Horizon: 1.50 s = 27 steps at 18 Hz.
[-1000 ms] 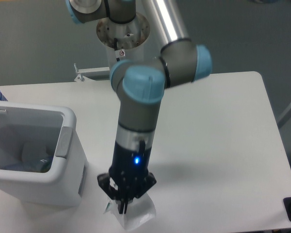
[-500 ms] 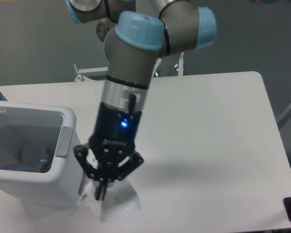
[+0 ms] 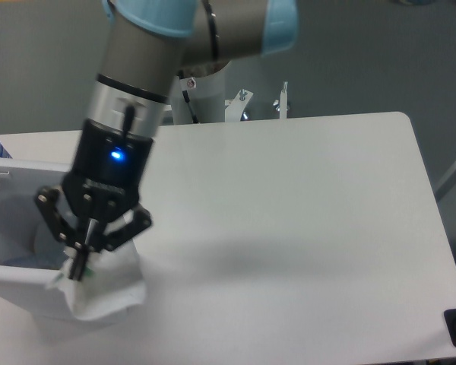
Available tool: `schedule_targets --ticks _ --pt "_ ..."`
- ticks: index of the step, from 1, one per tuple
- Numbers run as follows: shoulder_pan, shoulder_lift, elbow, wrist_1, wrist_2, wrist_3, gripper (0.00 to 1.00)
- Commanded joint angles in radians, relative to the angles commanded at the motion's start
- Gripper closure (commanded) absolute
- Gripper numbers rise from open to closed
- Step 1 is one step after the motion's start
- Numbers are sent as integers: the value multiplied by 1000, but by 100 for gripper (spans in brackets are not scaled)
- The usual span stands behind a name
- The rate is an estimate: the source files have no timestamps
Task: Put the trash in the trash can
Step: 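Lift the bag and carry it over the trash bin, then open the gripper to drop the bag into the bin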
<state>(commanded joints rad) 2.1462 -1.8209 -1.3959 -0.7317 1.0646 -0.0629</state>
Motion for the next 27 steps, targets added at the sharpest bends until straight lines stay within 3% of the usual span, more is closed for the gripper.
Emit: schedule_targets --ticks 4,5,6,8,11,16,22,27 --pt "-49 2 -9 0 5 2 91" --pt "-51 2 -9 0 5 2 79" --pt "-55 2 -11 2 5 3 50" --pt "-68 3 -17 3 6 6 26" --pt "-68 9 -18 2 6 18 18" --pt "-54 6 -14 2 6 28 13" --pt "73 2 -31 2 6 57 1" --pt "145 -38 -38 0 11 120 0"
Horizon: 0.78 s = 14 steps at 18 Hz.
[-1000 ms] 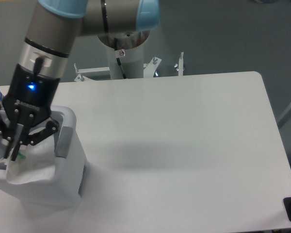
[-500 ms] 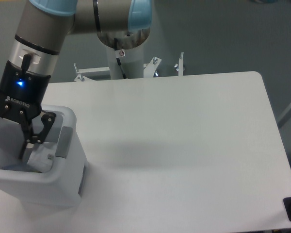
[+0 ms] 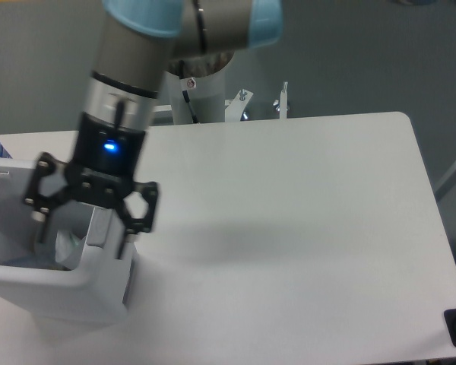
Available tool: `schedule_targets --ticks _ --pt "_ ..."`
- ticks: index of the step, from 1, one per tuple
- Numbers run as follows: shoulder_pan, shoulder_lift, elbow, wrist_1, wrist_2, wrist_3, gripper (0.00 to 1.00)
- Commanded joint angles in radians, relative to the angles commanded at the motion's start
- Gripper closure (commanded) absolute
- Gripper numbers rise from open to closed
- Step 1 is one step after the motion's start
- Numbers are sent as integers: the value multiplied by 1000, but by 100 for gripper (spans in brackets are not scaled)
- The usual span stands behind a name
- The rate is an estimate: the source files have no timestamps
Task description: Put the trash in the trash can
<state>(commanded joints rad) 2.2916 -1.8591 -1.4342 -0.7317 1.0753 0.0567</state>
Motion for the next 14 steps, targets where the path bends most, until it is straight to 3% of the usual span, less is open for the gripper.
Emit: schedule_targets --ticks 7,8,10,14 --pt "80 -15 -90 0 176 202 0" --pt "133 -15 -180 -2 252 342 0" --pt "173 -12 -241 -2 270 470 0" --pt "235 -11 -244 -15 275 679 0"
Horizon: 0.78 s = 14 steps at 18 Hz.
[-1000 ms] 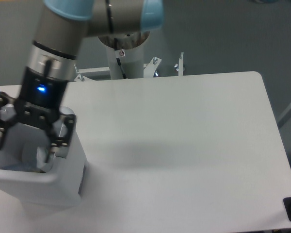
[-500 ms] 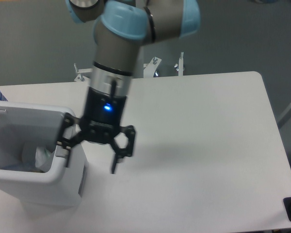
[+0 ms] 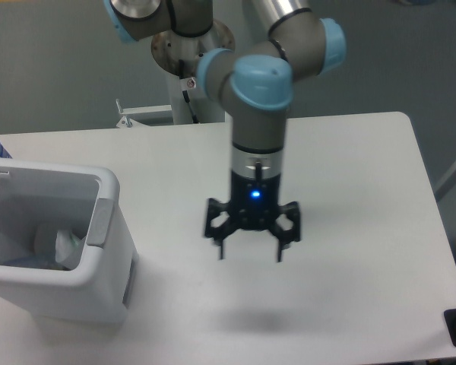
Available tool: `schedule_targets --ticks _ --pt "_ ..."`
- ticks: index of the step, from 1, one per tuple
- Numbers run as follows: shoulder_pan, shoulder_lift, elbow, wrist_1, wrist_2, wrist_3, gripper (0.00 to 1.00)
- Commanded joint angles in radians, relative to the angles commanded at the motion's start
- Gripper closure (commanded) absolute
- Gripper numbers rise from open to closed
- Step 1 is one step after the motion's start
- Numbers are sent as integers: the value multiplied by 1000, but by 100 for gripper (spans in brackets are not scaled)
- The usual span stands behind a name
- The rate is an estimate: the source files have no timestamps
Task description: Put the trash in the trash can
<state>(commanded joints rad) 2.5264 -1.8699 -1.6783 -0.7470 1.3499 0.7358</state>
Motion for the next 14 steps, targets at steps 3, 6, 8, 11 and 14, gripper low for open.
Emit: schedule_targets --ticks 3,6,8,11,14 --pt "32 -6 15 -14 0 158 0" --pt "32 -2 12 -44 24 316 0" --pt "28 3 5 -83 110 374 0" --pt "20 3 -1 -146 193 502 0" --pt "19 3 -5 -160 195 513 0"
